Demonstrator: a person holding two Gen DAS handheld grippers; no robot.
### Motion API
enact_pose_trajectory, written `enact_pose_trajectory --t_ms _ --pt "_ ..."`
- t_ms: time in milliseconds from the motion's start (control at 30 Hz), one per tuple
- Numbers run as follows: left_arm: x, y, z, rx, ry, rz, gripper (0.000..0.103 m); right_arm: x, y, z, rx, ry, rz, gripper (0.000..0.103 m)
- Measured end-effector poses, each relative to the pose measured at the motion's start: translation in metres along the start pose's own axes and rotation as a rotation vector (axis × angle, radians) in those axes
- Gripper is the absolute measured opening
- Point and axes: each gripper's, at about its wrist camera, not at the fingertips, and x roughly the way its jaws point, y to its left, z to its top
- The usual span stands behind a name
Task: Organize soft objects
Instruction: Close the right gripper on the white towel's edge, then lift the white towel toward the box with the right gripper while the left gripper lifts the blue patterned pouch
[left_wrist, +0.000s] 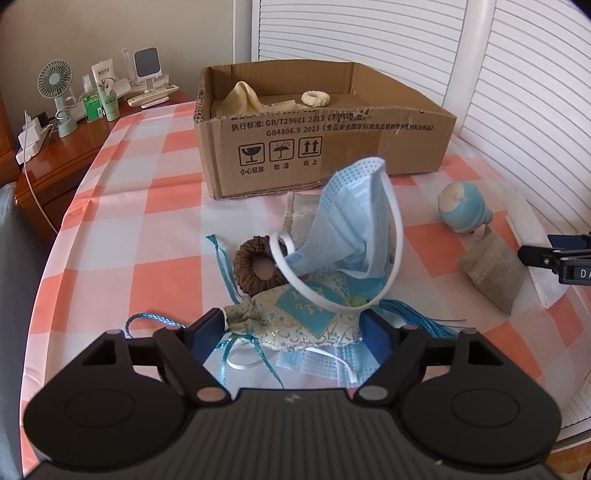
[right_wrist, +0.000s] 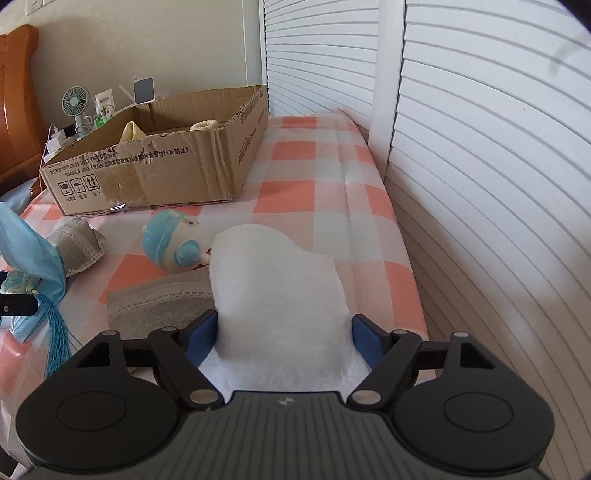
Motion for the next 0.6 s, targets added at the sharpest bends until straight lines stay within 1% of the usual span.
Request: enact_pose_trajectory --t_ms 67,100,133,167,200,233,267,300,367,433,467,500,600 --pt "-0.002 -0.001 0.001 0.004 -0.007 -0.004 0.085 -0.003 0.001 0.000 0.000 -0.002 0.020 0.062" --pt "-0.003 -0.001 0.001 0.006 -0.009 -0.002 0.085 -0.003 0.002 0.000 -0.002 0.000 0.021 0.057" --pt "-0.003 -0.001 0.001 0.006 -0.012 0.001 0.085 -0.003 0.004 0.000 -0.009 0.005 0.011 0.047" --pt "-0.003 -0.001 0.002 0.006 -0.015 0.001 0.085 -0.004 0.006 0.001 -0.024 0.008 -0.009 0.041" --pt "-0.003 -0.001 0.002 0.006 -0.017 -0.002 0.084 -0.004 0.007 0.001 -0.033 0.009 -0.015 0.038" --pt "-0.004 0.000 0.002 0.003 -0.023 -0.002 0.083 -0.006 0.008 0.002 -0.035 0.008 -0.012 0.032" --pt "-0.004 0.000 0.002 0.001 -0.026 0.000 0.078 -0.007 0.007 0.003 -0.030 0.007 -0.011 0.029" --pt "-0.005 0.000 0.002 0.001 -0.027 -0.003 0.070 -0.009 0.006 0.004 -0.026 0.005 -0.010 0.028" --pt "-0.006 0.001 0.002 0.003 -0.026 -0.011 0.066 -0.014 0.004 0.006 -0.026 -0.003 -0.004 0.022" --pt "-0.007 0.001 0.002 0.006 -0.031 -0.010 0.055 -0.016 0.004 0.007 -0.028 -0.008 -0.003 0.021" --pt "-0.008 0.002 0.002 0.005 -0.032 -0.012 0.045 -0.017 0.004 0.008 -0.029 -0.011 -0.003 0.020" --pt "-0.008 0.003 0.002 0.002 -0.031 -0.016 0.038 -0.018 0.004 0.009 -0.029 -0.012 -0.002 0.020" --pt "-0.012 0.007 0.001 -0.005 -0.030 -0.023 0.033 -0.022 0.004 0.012 -0.026 -0.020 0.013 0.019"
